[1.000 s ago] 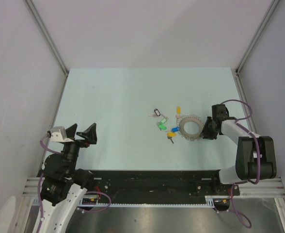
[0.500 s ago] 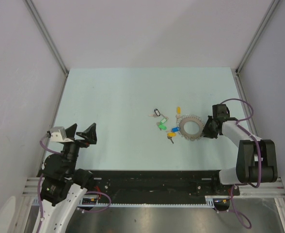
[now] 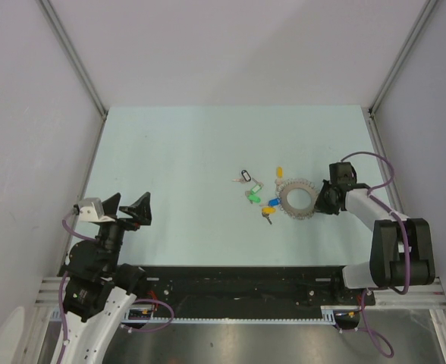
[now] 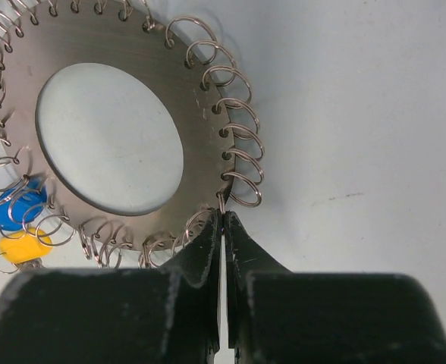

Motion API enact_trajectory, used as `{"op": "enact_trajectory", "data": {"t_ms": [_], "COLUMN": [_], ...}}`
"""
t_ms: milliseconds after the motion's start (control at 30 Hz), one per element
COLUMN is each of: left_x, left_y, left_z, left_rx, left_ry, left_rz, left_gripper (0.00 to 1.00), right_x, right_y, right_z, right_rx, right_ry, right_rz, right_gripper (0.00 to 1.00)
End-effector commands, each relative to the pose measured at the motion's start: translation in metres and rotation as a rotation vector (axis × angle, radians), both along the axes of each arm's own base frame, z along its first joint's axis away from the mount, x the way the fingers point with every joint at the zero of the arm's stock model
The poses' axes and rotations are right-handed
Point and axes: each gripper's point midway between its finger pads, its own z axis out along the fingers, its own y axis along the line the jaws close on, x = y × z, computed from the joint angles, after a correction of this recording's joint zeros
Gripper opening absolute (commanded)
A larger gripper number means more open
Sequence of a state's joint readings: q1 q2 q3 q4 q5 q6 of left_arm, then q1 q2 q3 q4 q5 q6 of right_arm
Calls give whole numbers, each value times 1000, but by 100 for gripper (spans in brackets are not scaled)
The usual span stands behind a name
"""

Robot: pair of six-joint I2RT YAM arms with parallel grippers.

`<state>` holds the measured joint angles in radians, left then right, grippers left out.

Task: Put the keys on the keyring

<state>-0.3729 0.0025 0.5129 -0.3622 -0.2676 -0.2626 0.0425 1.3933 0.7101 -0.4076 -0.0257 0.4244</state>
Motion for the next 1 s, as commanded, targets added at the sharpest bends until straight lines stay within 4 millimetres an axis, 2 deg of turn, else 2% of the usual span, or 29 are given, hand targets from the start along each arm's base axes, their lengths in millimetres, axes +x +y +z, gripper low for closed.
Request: {"op": "enact_trajectory", "data": {"t_ms": [0, 33, 167, 200, 233, 267, 300, 400, 433, 500, 533, 600, 633, 700, 733, 767, 800, 900, 967], "left_x": [-11, -11, -8, -8, -7, -8, -2, 4, 2, 4, 11, 10, 19, 20, 20, 28, 25, 33, 37], "left_y": [4, 3, 0, -1, -5, -8, -14, -35, -47, -60, -69, -84, -93, -110, -115, -123, -130, -145, -149], "left_z": [20, 20, 18, 19, 18, 19, 18, 21, 25, 30, 34, 46, 41, 45, 55, 54, 66, 78, 84], "left_rx": [-37, -36, -29, -26, -18, -12, 1, 33, 56, 81, 100, 123, 143, 161, 161, 163, 150, 144, 138], "left_ry": [-63, -62, -51, -52, -55, -61, -44, -43, -52, -57, -46, -52, -16, -6, -20, -2, -18, -17, -12], "left_rz": [-2, -4, -16, -20, -42, -58, -77, -176, -241, -309, -342, -427, -457, -550, -575, -608, -648, -720, -730], "left_gripper": [100, 100, 100, 100, 100, 100, 100, 100, 100, 100, 100, 100, 100, 100, 100, 100, 100, 100, 100], "right_x": [12, 13, 27, 34, 37, 39, 44, 48, 47, 47, 43, 38, 33, 25, 20, 12, 7, -11, -24], "right_y": [-4, -4, 4, 10, 9, 17, 20, 33, 39, 57, 64, 83, 93, 109, 118, 122, 129, 146, 160], "right_z": [17, 20, 53, 71, 79, 88, 108, 139, 157, 180, 198, 222, 240, 263, 271, 283, 294, 317, 324], "right_rx": [-73, -99, -171, -178, -207, -225, -230, -258, -246, -242, -221, -217, -198, -193, -165, -141, -111, -1, 87], "right_ry": [-93, -110, -259, -337, -375, -415, -492, -618, -682, -781, -848, -953, -1024, -1127, -1164, -1210, -1257, -1350, -1375], "right_rz": [15, 25, 74, 91, 96, 138, 144, 210, 236, 312, 343, 428, 469, 543, 588, 612, 636, 714, 773], "right_gripper": [0, 0, 0, 0, 0, 0, 0, 0, 0, 0, 0, 0, 0, 0, 0, 0, 0, 0, 0]}}
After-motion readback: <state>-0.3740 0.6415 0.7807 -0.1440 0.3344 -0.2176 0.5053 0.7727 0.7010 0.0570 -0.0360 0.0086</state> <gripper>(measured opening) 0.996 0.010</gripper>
